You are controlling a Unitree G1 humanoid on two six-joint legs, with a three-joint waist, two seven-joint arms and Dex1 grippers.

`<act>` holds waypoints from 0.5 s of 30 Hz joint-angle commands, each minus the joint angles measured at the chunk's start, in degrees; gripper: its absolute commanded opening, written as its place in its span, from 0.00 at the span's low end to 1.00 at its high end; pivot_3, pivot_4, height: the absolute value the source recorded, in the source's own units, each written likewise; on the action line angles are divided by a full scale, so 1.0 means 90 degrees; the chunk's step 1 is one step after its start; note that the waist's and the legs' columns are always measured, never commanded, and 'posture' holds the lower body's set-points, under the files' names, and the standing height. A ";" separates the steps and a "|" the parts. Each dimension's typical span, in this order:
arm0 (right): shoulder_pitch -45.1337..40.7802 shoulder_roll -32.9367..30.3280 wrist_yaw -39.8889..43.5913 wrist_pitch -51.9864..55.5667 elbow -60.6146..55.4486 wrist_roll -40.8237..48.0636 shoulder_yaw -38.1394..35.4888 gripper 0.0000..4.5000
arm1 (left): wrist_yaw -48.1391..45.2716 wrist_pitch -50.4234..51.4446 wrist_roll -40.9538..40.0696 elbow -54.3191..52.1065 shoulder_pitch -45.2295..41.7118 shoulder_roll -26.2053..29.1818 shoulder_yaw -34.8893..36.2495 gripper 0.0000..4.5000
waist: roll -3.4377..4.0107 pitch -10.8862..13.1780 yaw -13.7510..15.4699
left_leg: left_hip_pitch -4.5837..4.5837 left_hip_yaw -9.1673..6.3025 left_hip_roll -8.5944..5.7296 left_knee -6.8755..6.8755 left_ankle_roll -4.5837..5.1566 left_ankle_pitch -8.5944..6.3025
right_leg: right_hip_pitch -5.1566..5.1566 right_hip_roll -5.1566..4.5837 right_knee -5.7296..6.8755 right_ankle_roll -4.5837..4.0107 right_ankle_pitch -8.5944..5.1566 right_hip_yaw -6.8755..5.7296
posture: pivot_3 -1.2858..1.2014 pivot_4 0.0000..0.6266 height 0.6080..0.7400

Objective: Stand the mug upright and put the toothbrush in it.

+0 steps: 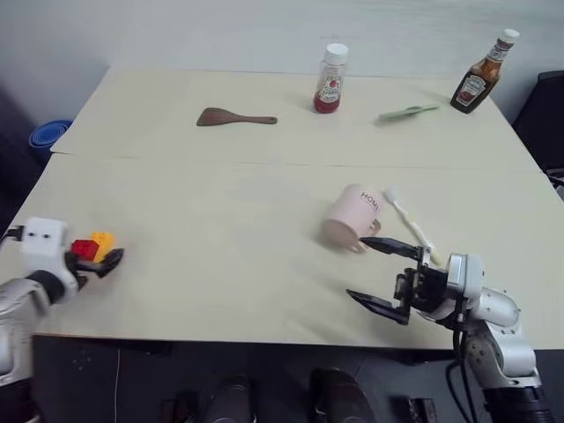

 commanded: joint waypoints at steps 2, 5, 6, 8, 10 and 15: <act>0.0123 -0.0372 0.0165 0.0049 0.0034 0.0330 -0.0667 1.00 | -0.1292 -0.1988 0.0216 0.0761 0.0428 0.0760 0.0667 0.99 | 0.0012 0.0004 0.0006 | 0.0003 0.0004 0.0000 0.0000 0.0001 0.0000 | -0.0002 -0.0004 0.0000 -0.0003 -0.0002 0.0002 | 0.52 0.24 1.00; 0.0320 -0.0574 0.0337 0.0037 0.0190 0.0334 -0.0931 1.00 | -0.2439 -0.3346 0.0039 0.1170 0.0604 0.1050 0.0749 0.99 | 0.0016 0.0005 0.0027 | 0.0005 0.0006 0.0004 -0.0002 -0.0004 -0.0003 | -0.0006 -0.0008 -0.0003 -0.0013 -0.0007 0.0001 | 0.52 0.24 1.00; 0.0401 -0.0674 0.0389 0.0001 0.0336 0.0290 -0.1070 1.00 | -0.2715 -0.3561 -0.0084 0.1078 0.0537 0.1126 0.0643 0.99 | 0.0016 0.0005 0.0036 | 0.0005 0.0006 0.0005 -0.0003 -0.0003 -0.0006 | -0.0006 -0.0010 -0.0003 -0.0014 -0.0007 0.0001 | 0.52 0.24 1.00; 0.0557 -0.0838 0.0194 0.0106 0.0607 0.0183 -0.1366 1.00 | -0.3205 -0.3720 -0.0496 0.0630 0.0215 0.1111 0.0215 0.99 | 0.0016 0.0005 0.0072 | 0.0001 0.0005 0.0004 -0.0002 0.0000 -0.0009 | -0.0005 -0.0020 -0.0005 -0.0014 -0.0008 0.0000 | 0.52 0.24 1.00; 0.0734 -0.0914 -0.0108 0.0318 0.0669 0.0103 -0.1525 1.00 | -0.3423 -0.3996 -0.0861 0.0255 -0.0289 0.0788 -0.0330 0.99 | 0.0018 0.0006 0.0118 | 0.0001 -0.0001 -0.0013 -0.0002 0.0006 -0.0011 | -0.0004 -0.0068 -0.0005 -0.0014 -0.0007 -0.0001 | 0.52 0.24 1.00; 0.1438 -0.1141 -0.1068 0.1073 0.0167 -0.0418 -0.1671 1.00 | -0.3405 -0.3216 -0.1556 -0.0605 -0.0937 0.0069 -0.1731 0.99 | 0.0034 -0.0001 0.0111 | 0.0005 0.0008 -0.0021 -0.0002 0.0011 -0.0007 | 0.0003 -0.0056 0.0011 -0.0003 -0.0002 -0.0008 | 0.52 0.24 1.00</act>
